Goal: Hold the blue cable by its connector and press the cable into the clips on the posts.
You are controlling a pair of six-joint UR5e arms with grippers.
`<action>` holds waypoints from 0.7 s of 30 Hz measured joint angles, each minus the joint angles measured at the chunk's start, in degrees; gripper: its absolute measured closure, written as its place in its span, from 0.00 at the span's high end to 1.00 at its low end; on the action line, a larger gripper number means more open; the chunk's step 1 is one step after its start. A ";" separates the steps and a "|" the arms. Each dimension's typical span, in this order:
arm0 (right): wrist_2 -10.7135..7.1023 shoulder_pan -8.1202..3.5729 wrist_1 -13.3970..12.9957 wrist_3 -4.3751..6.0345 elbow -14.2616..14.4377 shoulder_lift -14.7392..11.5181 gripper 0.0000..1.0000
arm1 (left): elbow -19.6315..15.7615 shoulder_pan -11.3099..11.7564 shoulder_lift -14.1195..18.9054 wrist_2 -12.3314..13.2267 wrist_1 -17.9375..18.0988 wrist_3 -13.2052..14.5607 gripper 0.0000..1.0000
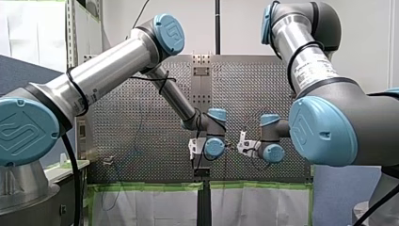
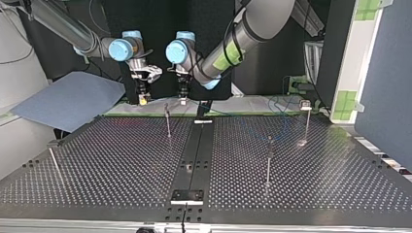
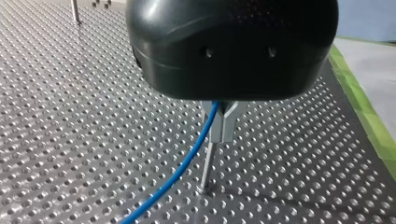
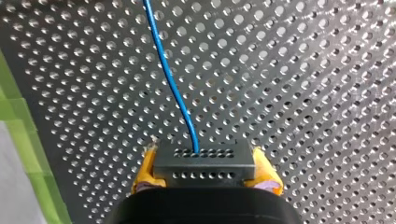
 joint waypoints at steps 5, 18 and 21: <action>-0.58 -1.50 0.31 -0.06 -0.83 0.05 0.00 | 0.01 -0.19 -1.07 0.37 1.77 -0.20 0.02; -2.03 -3.97 1.30 -1.21 -1.71 0.15 0.00 | 2.61 -0.16 -4.37 1.68 3.15 -1.47 0.02; -3.01 -4.36 1.31 -1.21 -1.87 0.18 0.00 | 2.85 -0.04 -4.39 2.18 3.45 -1.90 0.02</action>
